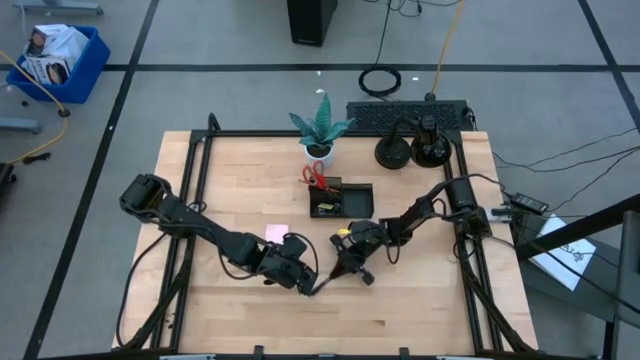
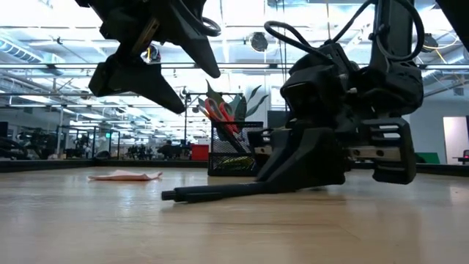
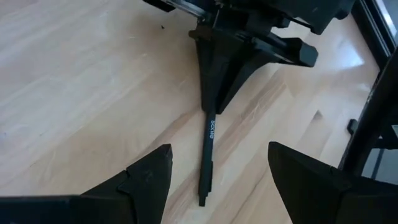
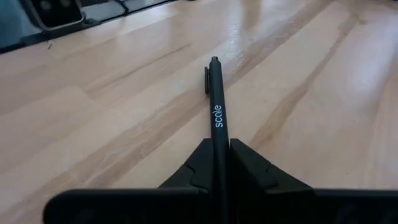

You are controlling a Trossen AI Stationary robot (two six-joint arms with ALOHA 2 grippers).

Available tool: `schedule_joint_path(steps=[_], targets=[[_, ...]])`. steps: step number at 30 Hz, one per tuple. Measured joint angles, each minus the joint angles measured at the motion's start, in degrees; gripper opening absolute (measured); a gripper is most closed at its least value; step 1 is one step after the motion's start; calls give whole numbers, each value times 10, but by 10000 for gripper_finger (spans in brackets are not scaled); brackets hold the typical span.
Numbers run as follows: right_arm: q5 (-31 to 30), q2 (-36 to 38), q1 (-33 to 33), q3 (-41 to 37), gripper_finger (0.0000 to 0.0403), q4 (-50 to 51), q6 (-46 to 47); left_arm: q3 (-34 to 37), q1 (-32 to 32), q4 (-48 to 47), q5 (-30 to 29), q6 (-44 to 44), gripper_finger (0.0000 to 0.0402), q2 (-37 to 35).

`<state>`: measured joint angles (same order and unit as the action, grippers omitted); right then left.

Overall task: Pick and place office supplies into organizer
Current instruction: Put the black pen into the black desk organizer

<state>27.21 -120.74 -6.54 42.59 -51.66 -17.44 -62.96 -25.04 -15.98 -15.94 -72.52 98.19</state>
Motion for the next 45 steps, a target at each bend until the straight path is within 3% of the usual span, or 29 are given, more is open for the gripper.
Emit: schedule_joint_path(steps=[9,17,24,29,34,39,45], targets=[[-45,11,2,-2,24,-59,110,0,2,6,-9,-26,266,-11],[-67,71,9,-2,25,-85,170,0,18,33,-137,-38,266,-99],[-66,173,32,-6,25,-68,236,0,37,55,-238,-8,266,-210],[-99,260,53,-6,25,-59,269,0,37,95,-325,102,266,-293],[-142,336,66,-5,26,-49,318,0,23,165,-368,238,266,-345],[-190,386,71,-5,26,-51,359,0,20,215,-368,318,266,-352],[-226,406,71,-5,28,-54,375,0,22,241,-365,332,266,-318]])
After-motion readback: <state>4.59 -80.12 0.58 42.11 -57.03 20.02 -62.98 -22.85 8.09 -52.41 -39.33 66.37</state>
